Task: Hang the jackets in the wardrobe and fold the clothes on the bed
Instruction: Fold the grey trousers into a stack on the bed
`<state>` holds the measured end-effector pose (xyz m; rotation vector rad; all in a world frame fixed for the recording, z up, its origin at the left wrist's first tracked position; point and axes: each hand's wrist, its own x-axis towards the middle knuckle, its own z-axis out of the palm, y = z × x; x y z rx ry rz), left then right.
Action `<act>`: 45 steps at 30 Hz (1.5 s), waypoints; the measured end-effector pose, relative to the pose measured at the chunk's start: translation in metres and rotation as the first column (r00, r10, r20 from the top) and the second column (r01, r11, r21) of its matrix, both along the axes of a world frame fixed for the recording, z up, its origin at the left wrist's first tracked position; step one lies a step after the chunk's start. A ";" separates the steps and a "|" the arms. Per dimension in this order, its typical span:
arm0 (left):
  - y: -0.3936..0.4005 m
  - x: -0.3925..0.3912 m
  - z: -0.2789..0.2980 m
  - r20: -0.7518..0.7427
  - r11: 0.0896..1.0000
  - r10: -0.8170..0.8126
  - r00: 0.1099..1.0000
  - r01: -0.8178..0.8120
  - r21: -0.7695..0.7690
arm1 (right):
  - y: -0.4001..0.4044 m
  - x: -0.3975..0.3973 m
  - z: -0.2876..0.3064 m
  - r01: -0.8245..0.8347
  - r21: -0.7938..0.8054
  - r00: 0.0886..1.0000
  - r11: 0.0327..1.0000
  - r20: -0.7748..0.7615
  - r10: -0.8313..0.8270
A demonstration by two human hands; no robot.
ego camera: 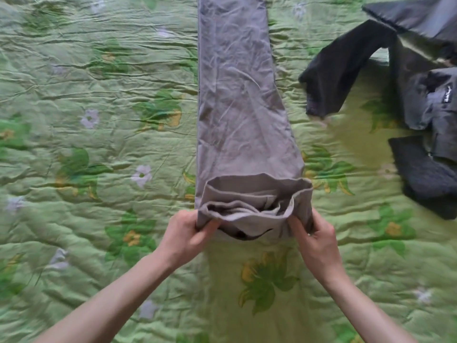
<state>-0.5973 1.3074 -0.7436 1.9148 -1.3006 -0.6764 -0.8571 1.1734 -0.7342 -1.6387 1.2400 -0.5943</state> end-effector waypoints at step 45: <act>-0.036 -0.036 -0.019 0.571 0.794 -0.574 0.587 0.228 0.563 | -0.042 0.006 -0.050 -0.868 -0.252 0.435 0.427 -0.801 0.411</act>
